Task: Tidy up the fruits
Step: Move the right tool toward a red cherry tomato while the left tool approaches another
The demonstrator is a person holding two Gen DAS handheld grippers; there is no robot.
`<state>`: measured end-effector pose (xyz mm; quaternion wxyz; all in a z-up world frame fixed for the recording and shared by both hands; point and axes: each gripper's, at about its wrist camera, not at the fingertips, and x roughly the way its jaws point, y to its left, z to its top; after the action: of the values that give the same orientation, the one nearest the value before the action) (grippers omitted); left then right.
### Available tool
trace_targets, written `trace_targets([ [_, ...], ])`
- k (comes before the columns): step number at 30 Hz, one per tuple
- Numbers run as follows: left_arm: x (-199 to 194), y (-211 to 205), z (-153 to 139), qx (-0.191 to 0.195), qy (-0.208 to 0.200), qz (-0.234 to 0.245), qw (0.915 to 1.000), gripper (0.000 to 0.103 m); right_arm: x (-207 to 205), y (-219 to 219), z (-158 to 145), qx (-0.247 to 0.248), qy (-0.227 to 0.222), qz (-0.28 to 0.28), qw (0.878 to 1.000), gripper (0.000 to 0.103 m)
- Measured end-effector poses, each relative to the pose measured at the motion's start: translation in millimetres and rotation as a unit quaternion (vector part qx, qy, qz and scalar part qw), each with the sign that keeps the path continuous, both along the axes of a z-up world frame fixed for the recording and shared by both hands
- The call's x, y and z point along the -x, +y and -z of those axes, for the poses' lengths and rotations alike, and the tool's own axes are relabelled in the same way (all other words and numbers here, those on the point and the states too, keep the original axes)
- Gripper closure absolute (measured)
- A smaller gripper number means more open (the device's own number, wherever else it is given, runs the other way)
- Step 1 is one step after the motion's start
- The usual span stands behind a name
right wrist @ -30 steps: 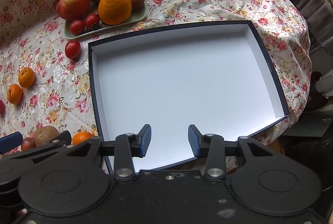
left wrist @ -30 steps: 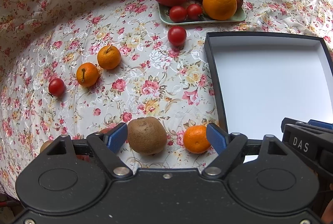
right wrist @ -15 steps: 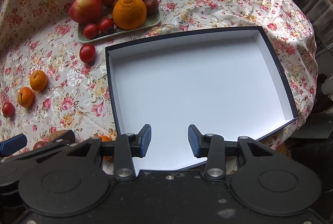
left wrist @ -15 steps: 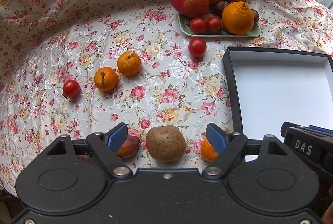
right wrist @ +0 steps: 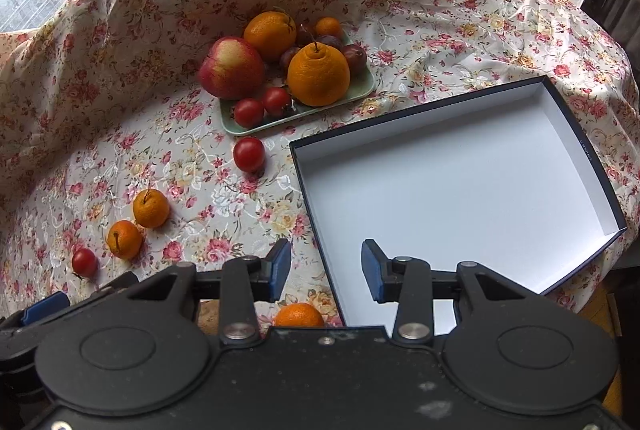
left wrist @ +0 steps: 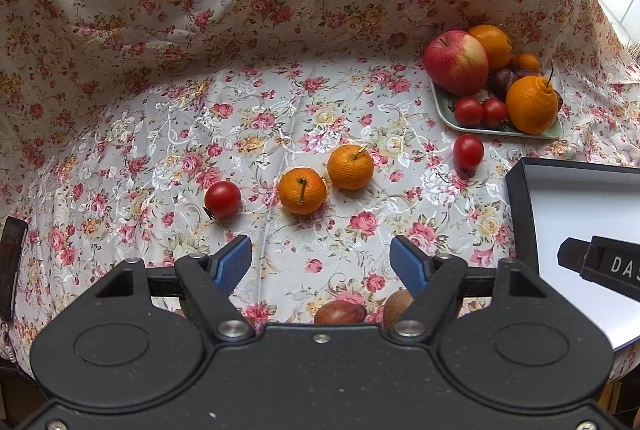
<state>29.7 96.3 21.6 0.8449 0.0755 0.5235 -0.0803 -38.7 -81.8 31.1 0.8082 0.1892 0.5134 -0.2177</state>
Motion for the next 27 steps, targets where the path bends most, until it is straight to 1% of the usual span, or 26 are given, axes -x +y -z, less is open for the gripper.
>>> trace_targets([
  [4,-2,20,-2,0.000,-0.035,-0.011,0.9993,0.026,-9,17,2,-0.006,-0.006,-0.006,1.000,0.061],
  [6,-3,30,-3,0.001,-0.045,-0.020,0.9988,0.026,-13,26,3,-0.004,-0.010,-0.014,1.000,0.061],
  [8,-7,40,-1,0.004,-0.033,-0.026,0.9991,0.026,-16,35,2,0.000,-0.020,-0.022,1.000,0.061],
  [11,-14,55,1,0.016,-0.002,-0.022,0.9996,0.026,-20,47,-1,-0.003,-0.041,-0.031,0.999,0.061],
  [13,-18,70,3,0.028,0.015,-0.037,0.9988,0.026,-23,57,-1,-0.013,-0.057,-0.043,0.997,0.061],
  [15,-20,83,2,0.042,0.017,-0.050,0.9977,0.026,-24,64,-2,-0.034,-0.078,-0.064,0.994,0.061],
  [18,-22,94,-1,0.028,0.007,-0.061,0.9977,0.026,-24,71,0,-0.082,-0.106,-0.075,0.988,0.061],
  [20,-24,102,-2,0.025,-0.001,-0.067,0.9974,0.026,-28,76,4,-0.095,-0.103,-0.072,0.987,0.061],
  [23,-29,113,-3,0.036,0.002,-0.076,0.9965,0.026,-35,85,7,-0.097,-0.097,-0.083,0.987,0.061],
  [25,-33,120,-4,0.048,0.003,-0.079,0.9957,0.026,-38,90,7,-0.091,-0.101,-0.087,0.987,0.061],
  [27,-36,126,-7,0.052,-0.002,-0.089,0.9947,0.026,-41,97,9,-0.081,-0.098,-0.093,0.988,0.061],
])
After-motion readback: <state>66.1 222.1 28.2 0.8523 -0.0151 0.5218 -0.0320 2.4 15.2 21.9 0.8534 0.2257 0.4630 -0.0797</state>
